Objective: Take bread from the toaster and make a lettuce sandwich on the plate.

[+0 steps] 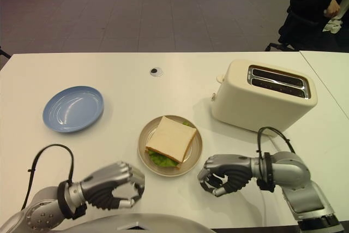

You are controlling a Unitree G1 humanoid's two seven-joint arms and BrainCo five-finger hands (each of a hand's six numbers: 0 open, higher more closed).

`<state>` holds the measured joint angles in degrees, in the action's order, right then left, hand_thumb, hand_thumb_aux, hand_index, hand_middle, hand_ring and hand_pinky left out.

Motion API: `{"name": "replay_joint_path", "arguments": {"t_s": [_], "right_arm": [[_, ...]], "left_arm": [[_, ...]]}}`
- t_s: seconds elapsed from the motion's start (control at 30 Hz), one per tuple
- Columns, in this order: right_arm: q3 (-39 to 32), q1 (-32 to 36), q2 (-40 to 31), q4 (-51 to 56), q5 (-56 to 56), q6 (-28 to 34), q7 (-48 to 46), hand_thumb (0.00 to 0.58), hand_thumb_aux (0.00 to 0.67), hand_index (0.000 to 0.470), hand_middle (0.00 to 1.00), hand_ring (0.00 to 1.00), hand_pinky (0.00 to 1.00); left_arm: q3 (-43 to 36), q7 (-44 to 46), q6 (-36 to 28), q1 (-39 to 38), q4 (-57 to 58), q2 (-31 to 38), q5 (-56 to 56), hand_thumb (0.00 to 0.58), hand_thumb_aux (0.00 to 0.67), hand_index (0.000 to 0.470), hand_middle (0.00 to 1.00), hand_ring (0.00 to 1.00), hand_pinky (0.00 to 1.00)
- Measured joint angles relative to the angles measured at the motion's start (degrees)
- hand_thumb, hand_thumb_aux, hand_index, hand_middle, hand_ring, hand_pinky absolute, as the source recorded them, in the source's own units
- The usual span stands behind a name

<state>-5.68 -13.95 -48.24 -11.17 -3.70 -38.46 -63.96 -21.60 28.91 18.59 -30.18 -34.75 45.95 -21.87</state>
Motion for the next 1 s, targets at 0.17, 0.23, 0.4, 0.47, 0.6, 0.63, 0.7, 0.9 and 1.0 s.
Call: {"name": "replay_joint_path", "arguments": {"t_s": [0.17,0.23,0.4,0.47,0.6,0.63,0.7,0.9,1.0], "right_arm": [[-5.0,4.5,1.7,8.1,-13.1,-6.9,8.3,0.580,0.670,0.470,1.00,1.00,1.00],[-6.2,6.1,3.7,10.2,-15.5,-7.8,12.7,0.580,0.670,0.470,1.00,1.00,1.00],[-9.2,12.0,10.6,17.1,-21.8,-8.2,25.9,0.580,0.670,0.470,1.00,1.00,1.00],[-10.9,16.5,14.6,22.2,-24.6,-6.5,31.2,0.580,0.670,0.470,1.00,1.00,1.00],[-13.0,26.9,21.0,34.4,-27.7,-1.6,40.1,0.580,0.670,0.470,1.00,1.00,1.00],[-13.3,29.4,21.9,37.4,-28.1,-0.7,41.7,0.580,0.670,0.470,1.00,1.00,1.00],[-14.1,34.8,23.9,44.4,-28.7,0.8,45.4,0.580,0.670,0.470,1.00,1.00,1.00],[-15.2,43.1,26.2,56.1,-29.1,-0.6,52.9,0.152,0.095,0.066,0.92,0.92,0.92],[-14.3,39.1,23.1,49.4,-26.0,-5.2,52.1,0.000,0.000,0.000,0.91,0.91,0.91]], "left_arm": [[-6.4,2.8,-0.4,5.7,5.3,-3.3,-10.2,0.580,0.670,0.470,1.00,1.00,1.00],[-7.6,-0.6,1.1,9.3,8.1,-5.7,-15.2,0.580,0.670,0.470,1.00,1.00,1.00],[-8.1,-15.6,2.8,20.6,19.5,-11.2,-24.5,0.580,0.670,0.470,1.00,1.00,1.00],[-7.2,-21.9,2.5,25.3,25.5,-12.7,-27.7,0.580,0.670,0.470,1.00,1.00,1.00],[-6.5,-31.8,1.3,36.1,39.0,-14.7,-31.9,0.580,0.670,0.470,1.00,1.00,1.00],[-6.5,-33.3,1.3,38.1,41.7,-15.1,-32.3,0.580,0.670,0.470,1.00,1.00,1.00],[-6.9,-36.8,1.6,42.0,47.3,-15.8,-33.2,0.580,0.670,0.470,1.00,1.00,1.00],[-8.0,-43.1,3.3,47.4,55.7,-16.1,-33.5,0.579,0.641,0.450,1.00,1.00,1.00],[-6.5,-41.5,3.2,42.3,49.2,-14.2,-31.1,0.494,0.413,0.289,0.87,0.87,0.87]]}}
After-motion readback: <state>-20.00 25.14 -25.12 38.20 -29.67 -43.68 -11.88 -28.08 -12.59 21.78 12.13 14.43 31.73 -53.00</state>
